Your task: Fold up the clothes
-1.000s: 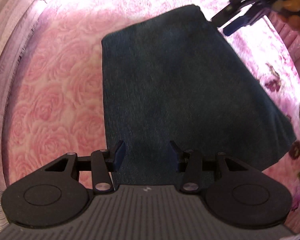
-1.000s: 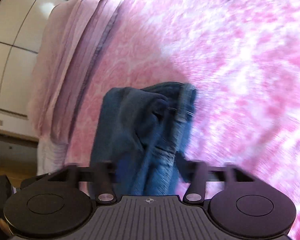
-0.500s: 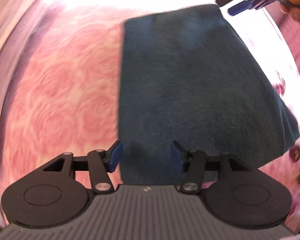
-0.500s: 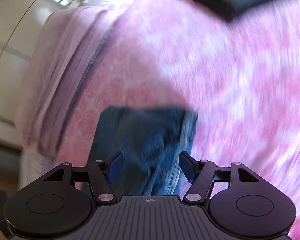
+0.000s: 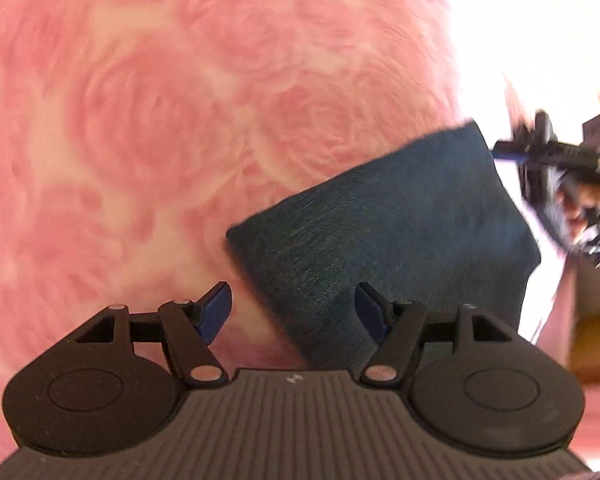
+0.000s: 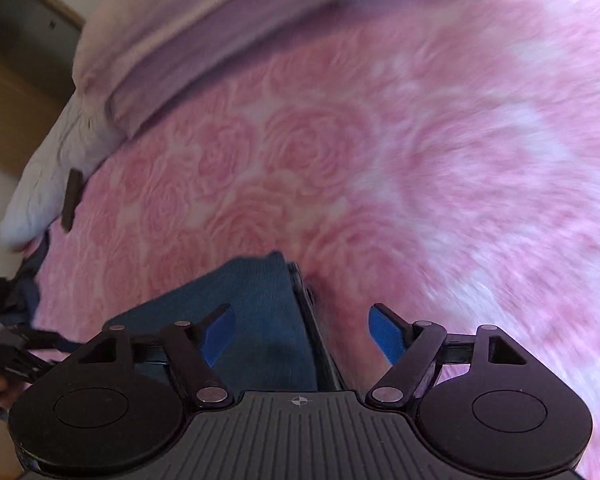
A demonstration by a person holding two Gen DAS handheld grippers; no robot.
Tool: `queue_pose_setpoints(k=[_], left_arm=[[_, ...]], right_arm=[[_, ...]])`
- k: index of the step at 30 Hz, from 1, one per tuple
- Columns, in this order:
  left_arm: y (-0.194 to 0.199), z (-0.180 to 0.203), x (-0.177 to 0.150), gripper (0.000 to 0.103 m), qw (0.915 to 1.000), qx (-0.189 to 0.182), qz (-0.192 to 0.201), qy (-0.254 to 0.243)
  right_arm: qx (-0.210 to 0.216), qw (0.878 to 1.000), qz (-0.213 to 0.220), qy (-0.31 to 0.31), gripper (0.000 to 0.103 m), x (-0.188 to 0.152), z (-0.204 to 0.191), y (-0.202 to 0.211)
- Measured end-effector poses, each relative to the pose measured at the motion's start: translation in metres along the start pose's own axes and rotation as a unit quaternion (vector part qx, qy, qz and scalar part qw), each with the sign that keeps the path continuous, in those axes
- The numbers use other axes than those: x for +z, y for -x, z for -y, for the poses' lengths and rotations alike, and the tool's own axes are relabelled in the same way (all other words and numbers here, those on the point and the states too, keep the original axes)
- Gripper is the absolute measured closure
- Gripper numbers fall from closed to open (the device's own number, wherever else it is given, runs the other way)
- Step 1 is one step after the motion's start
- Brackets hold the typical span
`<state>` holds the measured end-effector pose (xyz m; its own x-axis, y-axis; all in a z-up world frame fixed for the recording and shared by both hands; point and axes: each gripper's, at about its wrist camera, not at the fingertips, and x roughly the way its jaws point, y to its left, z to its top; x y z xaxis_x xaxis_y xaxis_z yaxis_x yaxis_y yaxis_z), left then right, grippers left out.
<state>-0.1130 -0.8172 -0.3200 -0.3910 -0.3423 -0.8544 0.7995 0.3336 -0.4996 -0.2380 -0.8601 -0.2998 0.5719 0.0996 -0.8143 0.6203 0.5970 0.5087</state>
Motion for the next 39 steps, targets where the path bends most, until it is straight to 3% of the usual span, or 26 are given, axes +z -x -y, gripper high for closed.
queue_pose_setpoints(k=[2,8,13,17,21,24,26,29,32,37,38,39], left_arm=[[-0.006,-0.006,-0.003,0.039,0.9996,-0.010,0.008,0.026],[-0.014,-0.010,-0.006,0.037,0.9990,-0.014,0.020,0.038],[-0.026,-0.003,0.004,0.035,0.9999,0.010,0.001,0.011],[-0.017,0.010,0.012,0.041,0.9989,0.023,-0.013,-0.039],[0.001,0.022,0.016,0.041,0.9912,0.041,-0.008,-0.125],[0.006,0.025,0.025,0.041,0.9838,0.033,-0.010,-0.176],[0.001,0.025,0.033,0.041,0.9818,0.019,-0.019,-0.188],[-0.008,0.022,0.045,0.041,0.9809,-0.007,-0.031,-0.192],[-0.019,0.024,0.051,0.042,0.9775,-0.012,-0.048,-0.205],[-0.028,0.031,0.046,0.042,0.9640,0.004,-0.072,-0.256],[-0.027,0.031,0.045,0.042,0.9653,0.002,-0.072,-0.251],[-0.026,0.031,0.044,0.042,0.9666,0.001,-0.072,-0.246]], right_arm=[[0.015,0.999,-0.041,-0.011,0.026,0.018,0.009,-0.025],[0.002,0.997,-0.071,-0.002,0.024,0.029,0.007,-0.049],[-0.033,0.999,-0.040,-0.004,0.023,0.013,0.001,-0.046],[-0.042,0.995,0.054,-0.071,0.023,-0.033,-0.018,0.000],[-0.051,0.978,0.148,-0.138,0.023,-0.079,-0.037,0.045],[-0.048,0.956,0.209,-0.199,0.023,-0.130,-0.055,0.074],[-0.037,0.943,0.214,-0.254,0.022,-0.179,-0.070,0.074],[-0.020,0.930,0.186,-0.317,0.022,-0.236,-0.085,0.043],[-0.003,0.918,0.196,-0.345,0.022,-0.259,-0.089,0.005],[0.019,0.895,0.237,-0.378,0.024,-0.256,-0.073,-0.023],[0.024,0.890,0.239,-0.387,0.041,-0.253,-0.068,-0.024],[0.028,0.891,0.225,-0.393,0.048,-0.249,-0.063,-0.022]])
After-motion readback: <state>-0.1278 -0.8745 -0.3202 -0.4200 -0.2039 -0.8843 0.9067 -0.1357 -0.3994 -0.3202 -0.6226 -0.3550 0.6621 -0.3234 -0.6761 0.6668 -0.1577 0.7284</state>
